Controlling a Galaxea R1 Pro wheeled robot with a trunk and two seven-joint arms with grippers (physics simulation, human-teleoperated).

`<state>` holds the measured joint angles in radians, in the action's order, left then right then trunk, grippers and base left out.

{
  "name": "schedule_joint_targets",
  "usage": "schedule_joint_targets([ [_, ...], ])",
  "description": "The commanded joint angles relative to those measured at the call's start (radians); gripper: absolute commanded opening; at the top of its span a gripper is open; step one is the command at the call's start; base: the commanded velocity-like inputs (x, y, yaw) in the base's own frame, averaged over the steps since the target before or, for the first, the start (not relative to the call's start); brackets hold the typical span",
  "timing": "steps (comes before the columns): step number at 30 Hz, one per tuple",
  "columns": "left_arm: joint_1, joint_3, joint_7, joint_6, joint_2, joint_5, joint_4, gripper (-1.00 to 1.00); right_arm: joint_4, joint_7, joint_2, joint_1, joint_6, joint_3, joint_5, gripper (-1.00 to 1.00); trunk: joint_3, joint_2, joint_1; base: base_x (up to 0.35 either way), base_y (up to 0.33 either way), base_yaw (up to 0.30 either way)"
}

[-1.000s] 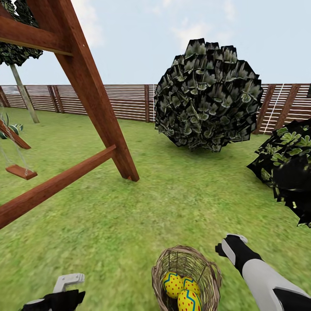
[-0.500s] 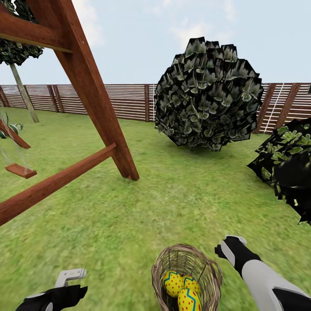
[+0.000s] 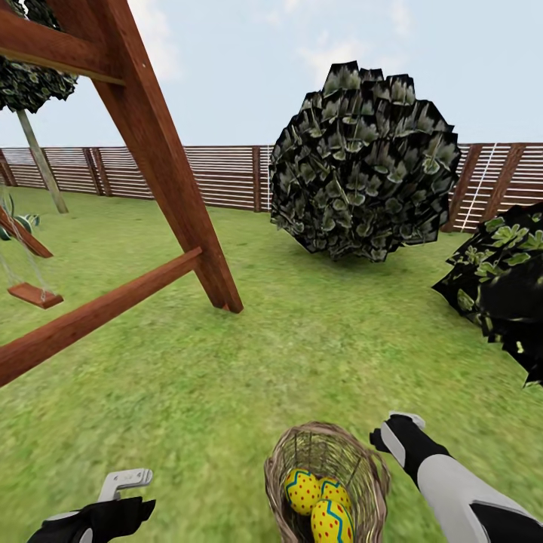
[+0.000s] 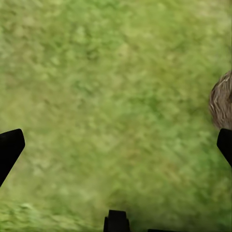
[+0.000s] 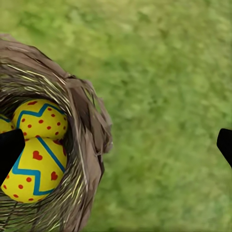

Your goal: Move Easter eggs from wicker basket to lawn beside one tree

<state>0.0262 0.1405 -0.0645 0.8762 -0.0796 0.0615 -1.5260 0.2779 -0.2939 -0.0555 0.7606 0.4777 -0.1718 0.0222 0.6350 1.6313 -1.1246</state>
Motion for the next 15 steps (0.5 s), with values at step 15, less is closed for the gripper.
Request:
schedule_joint_targets([
  [15, 0.000, 0.001, 0.001, 0.003, 0.000, 0.006, 0.000, 1.00, -0.011, -0.002, 0.003, 0.000, 0.003, 0.001, 0.002, 1.00, 0.048, 0.106, -0.058, 0.000, 0.000, 0.000],
])
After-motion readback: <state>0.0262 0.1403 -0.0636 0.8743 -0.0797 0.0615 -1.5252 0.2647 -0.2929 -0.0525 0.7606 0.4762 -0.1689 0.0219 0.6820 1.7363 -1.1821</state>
